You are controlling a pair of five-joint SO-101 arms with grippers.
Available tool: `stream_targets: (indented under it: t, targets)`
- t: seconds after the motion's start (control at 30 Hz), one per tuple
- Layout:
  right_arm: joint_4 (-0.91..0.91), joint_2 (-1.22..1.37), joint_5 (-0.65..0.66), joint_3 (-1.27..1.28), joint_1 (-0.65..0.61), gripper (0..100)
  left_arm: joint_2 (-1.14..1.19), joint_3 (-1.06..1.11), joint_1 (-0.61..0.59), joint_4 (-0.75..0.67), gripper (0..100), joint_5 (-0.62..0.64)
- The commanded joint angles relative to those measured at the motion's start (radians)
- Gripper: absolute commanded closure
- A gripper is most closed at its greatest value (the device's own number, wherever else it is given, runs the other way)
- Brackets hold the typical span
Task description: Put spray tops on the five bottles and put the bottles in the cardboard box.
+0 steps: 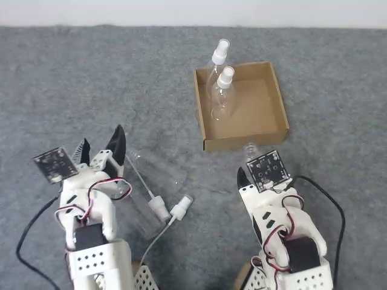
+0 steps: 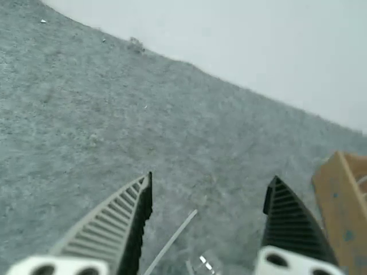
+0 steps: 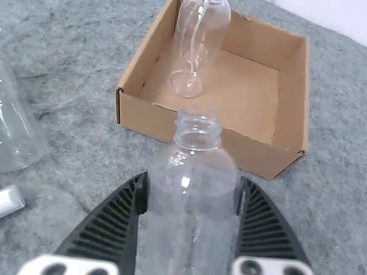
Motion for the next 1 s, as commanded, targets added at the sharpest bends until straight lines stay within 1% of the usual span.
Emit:
stream_targets:
  t: [0.0, 0.13, 0.27, 0.33, 0.47, 0.7, 0.8, 0.9, 0.97]
  targets:
    - [-0.022, -0.016, -0.012, -0.005, 0.013, 88.7, -0.014, -0.094, -0.005, 0.083, 70, -0.084]
    - [-0.022, -0.016, -0.012, -0.005, 0.016, 88.7, -0.014, -0.114, -0.005, 0.13, 70, -0.129]
    - [-0.03, -0.016, -0.012, -0.005, 0.068, 88.7, -0.014, -0.136, -0.005, 0.167, 70, -0.152]
    - [-0.031, -0.016, -0.014, -0.005, 0.085, 88.7, -0.014, -0.162, -0.005, 0.207, 70, -0.166]
    - [-0.031, -0.016, -0.014, -0.005, 0.077, 88.7, -0.006, -0.226, -0.003, 0.295, 70, -0.164]
    - [-0.031, -0.016, -0.014, -0.005, 0.076, 88.7, -0.003, -0.302, -0.003, 0.376, 70, -0.167]
    - [-0.031, -0.016, -0.014, -0.003, 0.076, 88.7, -0.003, -0.36, -0.002, 0.436, 70, -0.167]
    - [-0.031, -0.016, -0.014, -0.003, 0.076, 88.7, -0.003, -0.42, 0.038, 0.531, 70, -0.169]
    - [-0.031, -0.016, -0.014, -0.003, 0.076, 88.7, -0.003, -0.45, 0.077, 0.591, 70, -0.195]
